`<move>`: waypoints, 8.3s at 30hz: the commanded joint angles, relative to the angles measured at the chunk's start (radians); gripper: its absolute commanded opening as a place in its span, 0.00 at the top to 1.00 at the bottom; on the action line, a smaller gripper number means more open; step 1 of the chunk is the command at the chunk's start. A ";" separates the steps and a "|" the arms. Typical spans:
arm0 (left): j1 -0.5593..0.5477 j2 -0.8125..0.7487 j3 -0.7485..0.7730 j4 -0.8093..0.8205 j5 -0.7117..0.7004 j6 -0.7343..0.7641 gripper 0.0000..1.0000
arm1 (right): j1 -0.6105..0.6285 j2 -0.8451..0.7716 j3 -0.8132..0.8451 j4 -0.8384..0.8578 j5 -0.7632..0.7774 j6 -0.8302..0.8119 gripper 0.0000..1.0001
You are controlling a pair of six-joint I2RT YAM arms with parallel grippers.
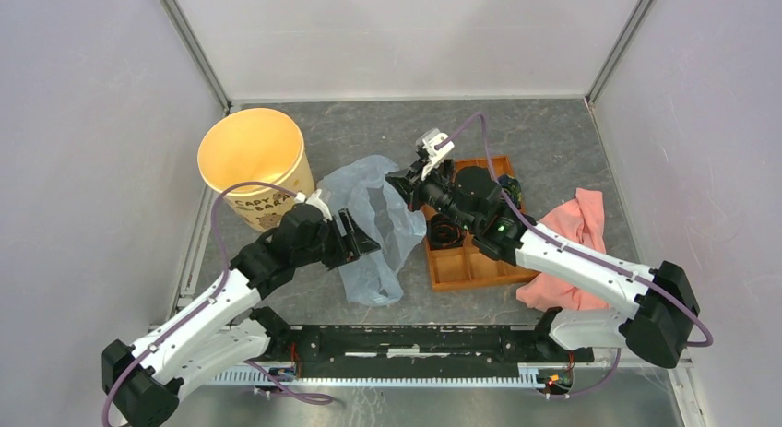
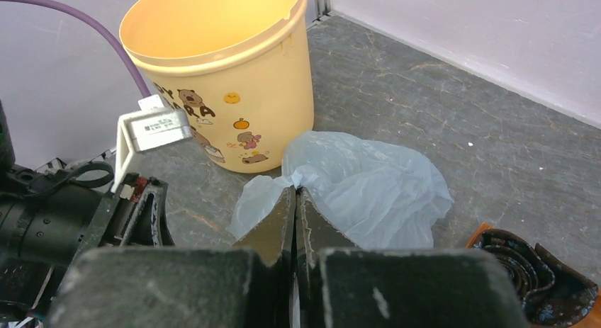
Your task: Put the trash bags into the trash bin
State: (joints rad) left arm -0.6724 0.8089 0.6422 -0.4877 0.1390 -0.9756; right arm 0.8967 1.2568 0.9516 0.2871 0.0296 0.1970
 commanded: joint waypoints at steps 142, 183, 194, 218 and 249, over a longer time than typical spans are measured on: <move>0.132 0.221 0.592 -0.281 -0.028 0.313 0.98 | 0.007 -0.120 0.064 -0.637 0.081 -0.224 0.13; 0.132 0.268 0.468 -0.109 0.102 0.202 0.97 | 0.389 -0.057 0.122 -0.723 0.892 0.002 0.02; 0.132 0.309 0.462 -0.098 0.123 0.218 0.96 | 0.123 -0.191 -0.282 -0.141 0.323 0.019 0.02; 0.132 0.288 0.400 -0.079 0.127 0.233 0.87 | 0.075 0.043 -0.410 0.096 0.218 0.248 0.18; 0.300 0.489 0.929 -0.419 -0.556 0.534 0.00 | 0.071 -0.489 -0.140 -0.331 0.241 -0.031 1.00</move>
State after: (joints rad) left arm -0.4450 1.1995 1.5764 -0.8925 -0.3584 -0.5377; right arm 0.9703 0.8188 0.7109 0.0120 0.2707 0.2157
